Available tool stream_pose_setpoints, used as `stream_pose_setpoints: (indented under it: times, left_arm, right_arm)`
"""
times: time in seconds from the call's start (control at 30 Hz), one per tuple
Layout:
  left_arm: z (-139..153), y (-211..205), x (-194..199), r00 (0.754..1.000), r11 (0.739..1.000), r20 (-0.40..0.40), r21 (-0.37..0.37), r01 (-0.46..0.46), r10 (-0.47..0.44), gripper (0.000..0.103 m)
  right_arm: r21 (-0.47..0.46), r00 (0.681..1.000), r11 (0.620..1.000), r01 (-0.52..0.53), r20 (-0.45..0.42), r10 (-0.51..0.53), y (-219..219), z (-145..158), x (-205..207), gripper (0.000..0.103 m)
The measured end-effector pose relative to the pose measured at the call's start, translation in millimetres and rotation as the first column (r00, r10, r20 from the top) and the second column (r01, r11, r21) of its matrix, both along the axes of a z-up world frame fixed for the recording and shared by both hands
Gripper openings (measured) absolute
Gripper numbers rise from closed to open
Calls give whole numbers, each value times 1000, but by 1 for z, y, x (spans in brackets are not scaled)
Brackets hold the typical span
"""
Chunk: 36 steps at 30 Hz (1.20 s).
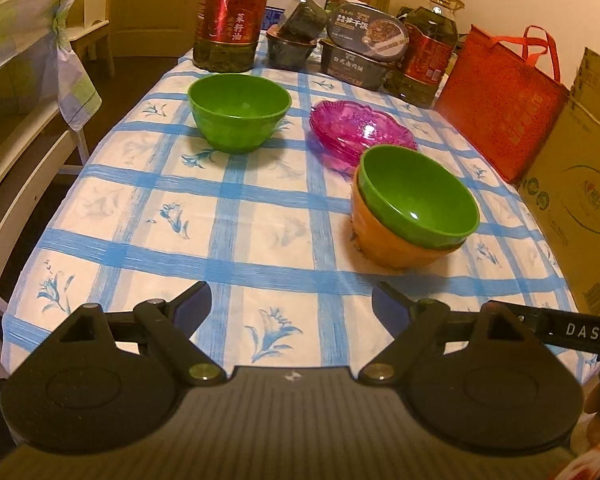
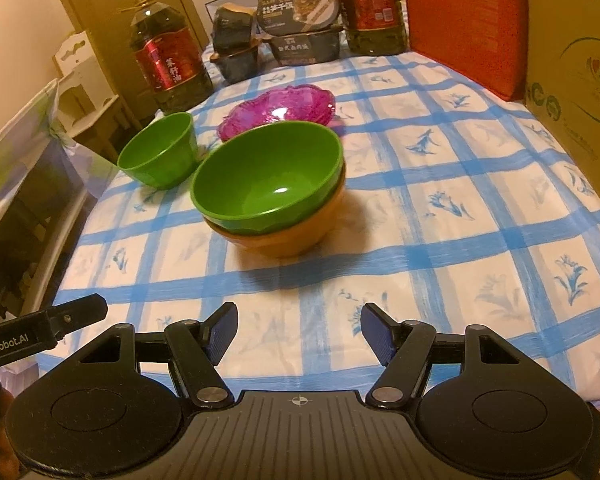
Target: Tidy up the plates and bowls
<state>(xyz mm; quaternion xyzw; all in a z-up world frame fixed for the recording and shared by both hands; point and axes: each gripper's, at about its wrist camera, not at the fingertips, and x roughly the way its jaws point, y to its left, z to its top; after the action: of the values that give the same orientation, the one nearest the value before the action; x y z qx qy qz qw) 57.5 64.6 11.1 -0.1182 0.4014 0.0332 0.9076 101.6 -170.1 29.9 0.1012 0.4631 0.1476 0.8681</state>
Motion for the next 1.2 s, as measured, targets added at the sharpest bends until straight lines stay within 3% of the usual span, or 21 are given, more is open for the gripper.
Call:
stream_pose_setpoints:
  times: [0.63,0.93,1.2]
  left_arm:
    - [12,84,22,989,988,27,-55,-147,149,88]
    - [17,122,63,981,979,43,-87,-185,189,88]
    - [3,148,119,979,972,34,-124,-198,203,88]
  right_arm:
    - [2,986,987,-160,54,160,82,20,38,68]
    - [9,972,979,-202,122,200,136,31,88,68]
    - [8,977,984,-177,118,175,162,18,155,68]
